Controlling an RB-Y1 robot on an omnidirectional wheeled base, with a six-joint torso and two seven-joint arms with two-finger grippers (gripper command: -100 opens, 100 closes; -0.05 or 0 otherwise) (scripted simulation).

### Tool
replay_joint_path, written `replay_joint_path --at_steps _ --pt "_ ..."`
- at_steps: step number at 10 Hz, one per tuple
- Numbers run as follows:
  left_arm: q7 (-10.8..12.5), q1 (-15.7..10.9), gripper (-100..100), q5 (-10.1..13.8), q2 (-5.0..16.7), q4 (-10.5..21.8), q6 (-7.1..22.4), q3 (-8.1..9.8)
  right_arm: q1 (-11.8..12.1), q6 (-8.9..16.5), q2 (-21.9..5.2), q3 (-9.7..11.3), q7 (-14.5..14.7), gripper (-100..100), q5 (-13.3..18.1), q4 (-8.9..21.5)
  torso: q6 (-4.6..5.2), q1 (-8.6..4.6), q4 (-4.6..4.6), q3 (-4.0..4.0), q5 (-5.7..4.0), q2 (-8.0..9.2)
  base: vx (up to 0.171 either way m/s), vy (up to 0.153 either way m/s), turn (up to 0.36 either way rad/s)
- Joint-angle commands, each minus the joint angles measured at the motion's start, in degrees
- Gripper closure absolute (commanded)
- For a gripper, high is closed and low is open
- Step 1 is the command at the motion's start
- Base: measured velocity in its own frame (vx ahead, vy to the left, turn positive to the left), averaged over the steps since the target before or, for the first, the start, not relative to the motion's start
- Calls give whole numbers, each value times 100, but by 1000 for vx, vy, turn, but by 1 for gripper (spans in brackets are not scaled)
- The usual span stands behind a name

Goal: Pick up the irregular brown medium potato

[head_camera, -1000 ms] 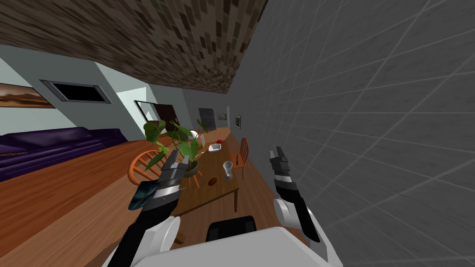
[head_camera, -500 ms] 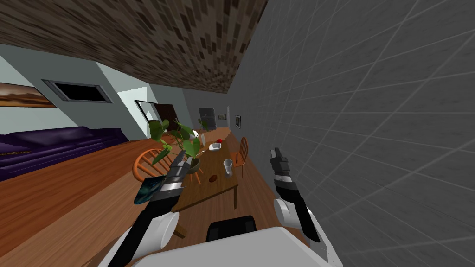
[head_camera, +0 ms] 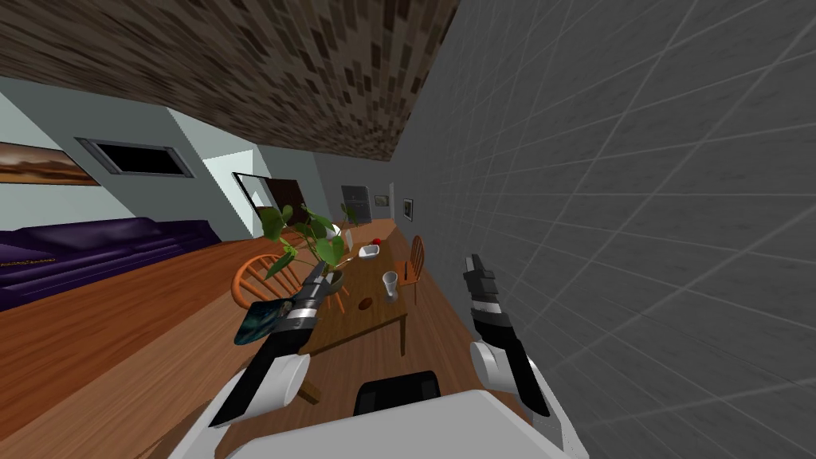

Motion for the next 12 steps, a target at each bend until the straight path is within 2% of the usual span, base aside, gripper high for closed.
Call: replay_joint_path --at_steps 1,3,4,6,7,9,10,11,12 --pt "81 -221 -100 7 72 286 233 93 0 0 0 0 0 0 0 0 0 0 0 0 0 0 -35 -37 -4" --pt "183 -491 -100 28 165 668 515 218 0 0 0 0 0 0 0 0 0 -8 0 1 -2 2 -42 -45 -6" --pt "183 -491 -100 28 165 758 534 218 0 0 0 0 0 0 0 0 1 -9 1 1 -2 2 -21 -36 -1" --pt "282 -764 -100 55 242 1214 849 344 0 0 0 0 0 0 0 0 0 -8 -1 -3 -2 -6 -18 -44 -8" --pt "282 -764 -100 55 242 1234 849 344 0 0 0 0 0 0 0 0 0 -12 -1 -3 -3 -5 -13 -37 -1" --pt "379 -1038 -100 87 298 1619 1174 469 0 0 0 0 0 0 0 0 0 -7 -1 -4 -2 -7 -20 -41 -13" --pt "379 -1038 -100 87 298 1737 1174 469 0 0 0 0 0 0 0 0 0 -10 -1 -3 -2 -5 -14 -40 -2" --pt "427 -1174 -100 105 316 1962 1340 532 0 0 0 0 0 0 0 0 -1 -8 -1 -4 -2 -7 -9 -41 -7" --pt "427 -1174 -100 105 316 1995 1340 532 0 0 0 0 0 0 0 0 0 -9 -2 -5 -2 -8 -5 -32 -5"
